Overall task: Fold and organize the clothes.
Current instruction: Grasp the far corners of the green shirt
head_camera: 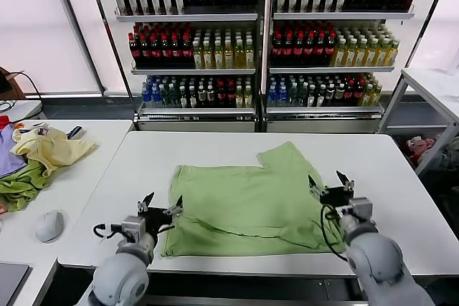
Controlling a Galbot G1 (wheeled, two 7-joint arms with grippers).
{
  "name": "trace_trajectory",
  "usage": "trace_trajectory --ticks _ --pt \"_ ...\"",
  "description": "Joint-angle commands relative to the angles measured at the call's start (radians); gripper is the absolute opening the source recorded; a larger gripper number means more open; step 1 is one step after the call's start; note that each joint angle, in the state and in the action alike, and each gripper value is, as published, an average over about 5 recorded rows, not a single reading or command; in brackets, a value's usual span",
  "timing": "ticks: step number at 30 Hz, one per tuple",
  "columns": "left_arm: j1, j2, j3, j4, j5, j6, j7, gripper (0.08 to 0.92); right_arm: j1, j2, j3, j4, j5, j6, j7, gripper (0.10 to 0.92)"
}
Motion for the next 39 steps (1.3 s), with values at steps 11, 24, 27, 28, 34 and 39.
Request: trace_trajectory --ticks 11,24,27,28,34,39 --pt "-0.449 -0.083 0.162 0.521 -0.022 0.001 0.002 0.823 0.533 0.133 -0.210 -0.658 0.009 0.015 -0.019 0.823" --pt "-0.498 -0.129 0.186 0.624 -0.021 0.020 0.013 0.823 0.612 0.246 -0.196 -0.896 -0.025 -0.019 -0.072 0.823" --pt "-0.499 -0.139 0.191 0.638 -0.020 0.029 0.021 0.823 0.617 0.264 -0.194 -0.918 -0.025 -0.037 -0.092 0.823" --pt "-0.497 -0.140 0.191 0.643 -0.020 0.031 0.023 0.823 0.618 0.269 -0.195 -0.924 -0.028 -0.040 -0.096 0.823" --pt "-0.482 -0.140 0.189 0.665 -0.026 0.036 0.028 0.823 0.623 0.283 -0.192 -0.958 -0.044 -0.044 -0.098 0.823" --pt "-0.463 -0.130 0.193 0.645 -0.045 0.036 0.034 0.818 0.618 0.281 -0.188 -0.973 -0.033 -0.050 -0.104 0.799"
